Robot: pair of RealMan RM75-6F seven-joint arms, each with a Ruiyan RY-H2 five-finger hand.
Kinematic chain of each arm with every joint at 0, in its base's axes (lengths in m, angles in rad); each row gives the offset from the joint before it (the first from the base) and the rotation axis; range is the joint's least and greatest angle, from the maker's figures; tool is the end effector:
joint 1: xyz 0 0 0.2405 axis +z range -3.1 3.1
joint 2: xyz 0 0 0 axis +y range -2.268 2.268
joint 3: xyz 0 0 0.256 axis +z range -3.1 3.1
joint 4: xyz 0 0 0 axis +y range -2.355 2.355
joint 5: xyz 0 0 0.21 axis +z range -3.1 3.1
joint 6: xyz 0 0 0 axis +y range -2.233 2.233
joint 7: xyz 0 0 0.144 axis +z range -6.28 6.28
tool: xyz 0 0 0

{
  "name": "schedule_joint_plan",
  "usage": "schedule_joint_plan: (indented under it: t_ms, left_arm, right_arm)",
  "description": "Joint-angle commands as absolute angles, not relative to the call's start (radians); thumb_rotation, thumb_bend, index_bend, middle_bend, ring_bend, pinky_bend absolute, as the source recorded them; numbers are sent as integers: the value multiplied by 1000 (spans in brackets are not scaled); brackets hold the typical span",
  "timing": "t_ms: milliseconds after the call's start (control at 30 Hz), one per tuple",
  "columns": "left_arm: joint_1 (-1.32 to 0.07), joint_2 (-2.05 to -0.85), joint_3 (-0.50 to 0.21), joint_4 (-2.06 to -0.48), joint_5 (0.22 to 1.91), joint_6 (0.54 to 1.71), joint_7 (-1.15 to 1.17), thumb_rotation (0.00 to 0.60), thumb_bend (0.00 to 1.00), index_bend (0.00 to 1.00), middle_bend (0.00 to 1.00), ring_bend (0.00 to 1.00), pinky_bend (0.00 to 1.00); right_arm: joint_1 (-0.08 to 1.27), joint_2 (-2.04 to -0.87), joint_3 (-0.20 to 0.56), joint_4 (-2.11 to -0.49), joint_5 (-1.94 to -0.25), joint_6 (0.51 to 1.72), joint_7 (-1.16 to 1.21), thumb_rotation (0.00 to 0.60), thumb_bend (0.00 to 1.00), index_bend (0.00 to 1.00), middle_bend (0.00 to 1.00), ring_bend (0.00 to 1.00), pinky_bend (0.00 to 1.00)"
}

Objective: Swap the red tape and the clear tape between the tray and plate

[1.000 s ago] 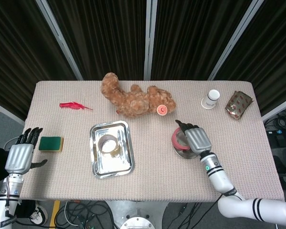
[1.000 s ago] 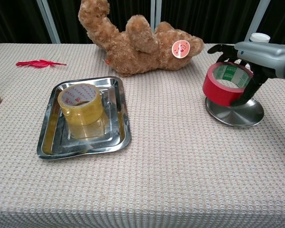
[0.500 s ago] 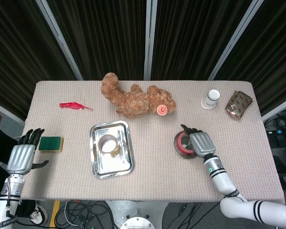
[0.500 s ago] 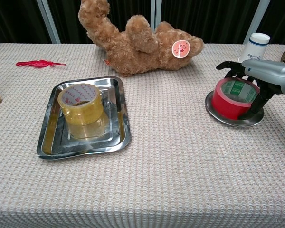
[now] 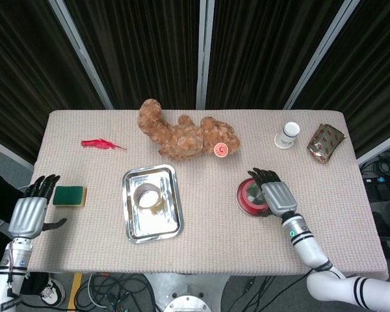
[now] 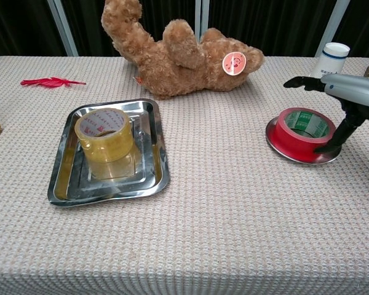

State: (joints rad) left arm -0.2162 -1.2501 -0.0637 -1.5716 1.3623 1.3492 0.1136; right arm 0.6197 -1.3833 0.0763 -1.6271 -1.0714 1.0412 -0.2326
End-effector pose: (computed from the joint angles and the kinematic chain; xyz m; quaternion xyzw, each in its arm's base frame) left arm -0.3029 0.2227 0.1097 -0.6116 -0.4117 -0.3611 0.5710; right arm -0.2057 -0.3071 0.0247 0.6967 -0.4571 0.3441 0.4328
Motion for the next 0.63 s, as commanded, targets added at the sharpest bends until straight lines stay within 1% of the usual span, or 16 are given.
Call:
schedule_joint_plan:
  t_ms: [33, 133, 200, 233, 333, 433, 633]
  left_arm:
    - [-209, -1233, -56, -1587, 1381, 1352, 74, 600, 73, 34, 60, 0, 151]
    - [-206, -1223, -50, -1595, 1392, 1353, 68, 600, 74, 34, 61, 0, 150]
    - [-203, -1219, -48, -1598, 1402, 1361, 65, 600, 73, 35, 60, 0, 150]
    - [-198, -1223, -50, -1593, 1411, 1378, 70, 600, 73, 35, 60, 0, 150]
    - [-180, -1255, -60, -1549, 1428, 1444, 115, 600, 73, 35, 56, 0, 150]
    - [-165, -1282, -63, -1520, 1425, 1473, 140, 600, 74, 35, 50, 0, 149]
    - [-165, -1295, -62, -1507, 1416, 1458, 160, 600, 73, 35, 49, 0, 149]
  right_arm:
    - [531, -1315, 42, -1690, -1191, 1200, -239, 600, 0, 0, 0, 0, 0]
    - [433, -1277, 0, -1708, -1261, 1360, -273, 600, 0, 0, 0, 0, 0]
    - [374, -1261, -20, -1706, -1291, 1439, -259, 600, 0, 0, 0, 0, 0]
    - [338, -1256, -31, -1693, -1312, 1487, -246, 600, 0, 0, 0, 0, 0]
    - [260, -1266, -50, -1637, -1352, 1582, -218, 600, 0, 0, 0, 0, 0]
    - [210, -1283, -64, -1599, -1367, 1615, -187, 600, 0, 0, 0, 0, 0]
    - [172, -1299, -57, -1560, -1381, 1609, -174, 600, 0, 0, 0, 0, 0]
